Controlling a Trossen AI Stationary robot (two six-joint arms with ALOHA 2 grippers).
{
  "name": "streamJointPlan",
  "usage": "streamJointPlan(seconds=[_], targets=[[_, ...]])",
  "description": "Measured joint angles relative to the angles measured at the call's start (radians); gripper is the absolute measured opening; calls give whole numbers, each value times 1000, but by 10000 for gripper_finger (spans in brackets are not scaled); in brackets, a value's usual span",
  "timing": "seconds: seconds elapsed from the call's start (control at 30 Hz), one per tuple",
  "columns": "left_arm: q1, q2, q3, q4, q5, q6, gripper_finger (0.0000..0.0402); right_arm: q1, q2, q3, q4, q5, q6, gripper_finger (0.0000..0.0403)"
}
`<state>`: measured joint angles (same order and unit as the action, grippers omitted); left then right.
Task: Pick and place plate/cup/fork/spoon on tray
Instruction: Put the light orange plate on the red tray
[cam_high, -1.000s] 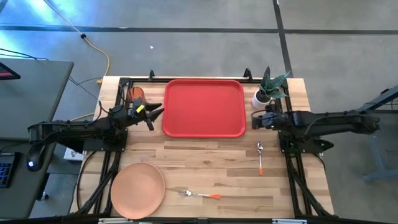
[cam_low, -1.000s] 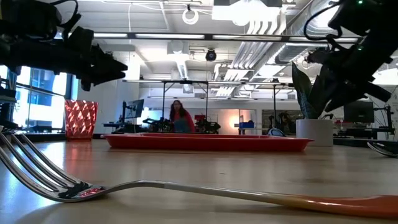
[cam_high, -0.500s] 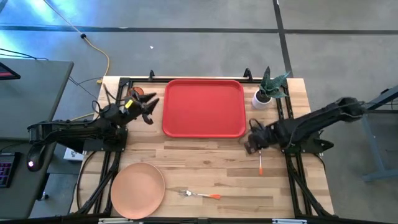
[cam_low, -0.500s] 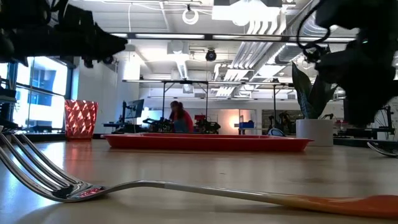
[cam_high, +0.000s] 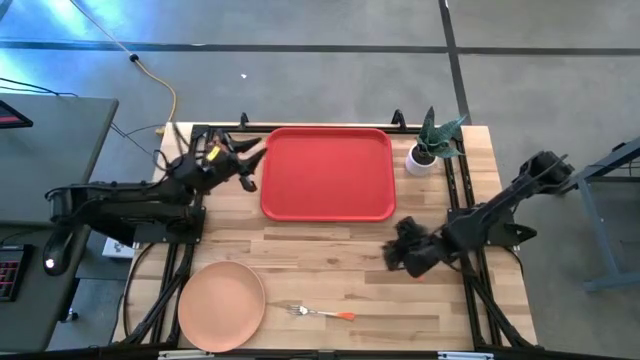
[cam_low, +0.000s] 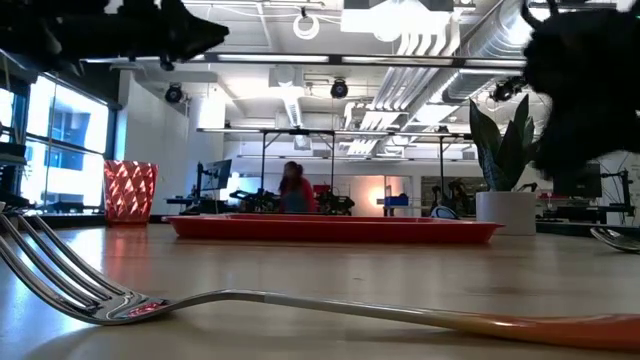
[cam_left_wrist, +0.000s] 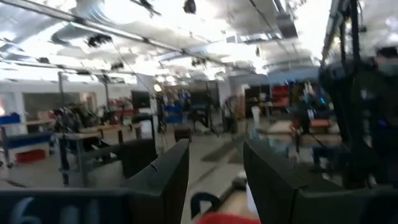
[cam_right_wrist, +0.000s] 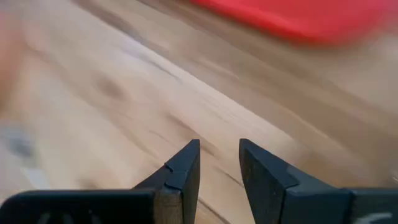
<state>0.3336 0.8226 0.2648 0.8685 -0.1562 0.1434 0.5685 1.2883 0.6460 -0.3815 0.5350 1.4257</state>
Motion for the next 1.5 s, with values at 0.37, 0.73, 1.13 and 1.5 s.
streamJointPlan(seconds=[0.37, 0.73, 1.13, 1.5], targets=[[-3, 46, 268, -625, 74, 57, 129, -316, 319, 47, 850, -152, -688, 104], [-2, 99, 305, -651, 51, 98, 127, -465, 530, 261, 872, -283, -986, 103], [1, 153, 309, -616, 59, 222, 127, -538, 668, 594, 544, -342, -1009, 103], [45, 191, 321, -617, 88, 231, 127, -497, 649, 661, 169, -249, -883, 103]])
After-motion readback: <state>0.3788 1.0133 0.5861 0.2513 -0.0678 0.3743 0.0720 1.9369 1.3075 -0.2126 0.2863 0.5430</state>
